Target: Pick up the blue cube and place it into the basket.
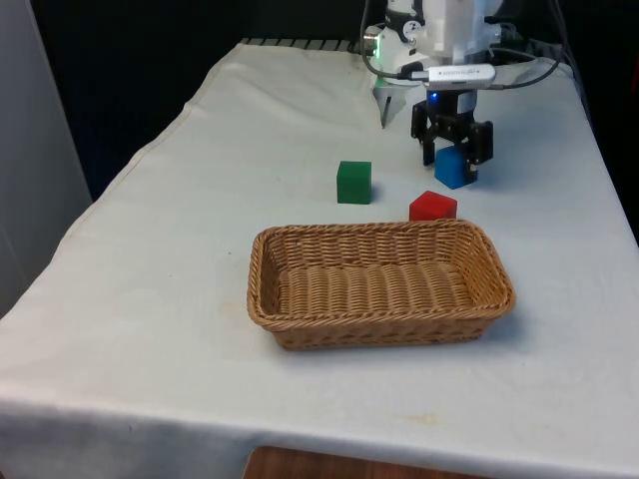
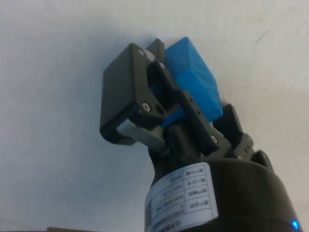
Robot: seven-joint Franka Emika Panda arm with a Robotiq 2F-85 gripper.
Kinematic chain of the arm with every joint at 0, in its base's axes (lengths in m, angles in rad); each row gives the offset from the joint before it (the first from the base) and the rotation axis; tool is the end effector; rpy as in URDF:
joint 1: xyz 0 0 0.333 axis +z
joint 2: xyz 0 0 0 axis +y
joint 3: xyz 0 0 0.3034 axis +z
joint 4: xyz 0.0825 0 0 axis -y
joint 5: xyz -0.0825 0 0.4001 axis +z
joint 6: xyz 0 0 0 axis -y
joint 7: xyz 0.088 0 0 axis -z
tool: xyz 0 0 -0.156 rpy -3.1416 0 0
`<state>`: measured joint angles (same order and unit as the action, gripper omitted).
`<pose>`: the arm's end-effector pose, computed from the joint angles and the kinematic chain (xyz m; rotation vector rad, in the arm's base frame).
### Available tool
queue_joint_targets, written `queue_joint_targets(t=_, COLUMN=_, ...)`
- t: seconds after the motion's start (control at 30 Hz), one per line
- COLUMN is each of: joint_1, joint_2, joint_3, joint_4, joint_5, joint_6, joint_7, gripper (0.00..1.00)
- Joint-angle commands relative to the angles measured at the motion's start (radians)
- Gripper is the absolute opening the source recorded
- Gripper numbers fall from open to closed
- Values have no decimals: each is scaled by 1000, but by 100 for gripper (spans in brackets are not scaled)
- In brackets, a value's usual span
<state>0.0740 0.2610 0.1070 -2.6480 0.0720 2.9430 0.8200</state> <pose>0.4168 0.0777 0.0822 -2.8930 1.0781 -0.0149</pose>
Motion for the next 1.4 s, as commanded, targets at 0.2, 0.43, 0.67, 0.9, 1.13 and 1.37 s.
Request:
queue_joint_targets(t=0.2, joint_1=3, joint_2=-3, joint_3=-4, joint_4=-2, joint_5=-1, joint_6=0, joint_7=8, gripper=24)
queue_joint_targets(t=0.43, joint_1=0, joint_2=-1, joint_3=0, joint_4=0, joint_5=1, joint_6=-3, joint_7=2, gripper=0)
queue_joint_targets(t=0.67, joint_1=5, joint_2=-49, joint_3=-5, joint_4=-6, joint_5=-4, joint_6=-39, joint_7=12, gripper=0)
queue_joint_targets(t=0.9, joint_1=5, joint_2=-108, joint_3=-5, joint_4=-8, joint_5=-10, joint_6=-96, joint_7=16, gripper=0)
queue_joint_targets(t=1.13, joint_1=2, joint_2=-181, joint_3=1, joint_4=-8, joint_5=-14, joint_6=-172, joint_7=18, gripper=0)
queue_joint_targets(t=1.37, joint_1=-2, joint_2=-236, joint_3=1, joint_4=5, joint_5=-21, joint_6=-240, joint_7=17, gripper=0)
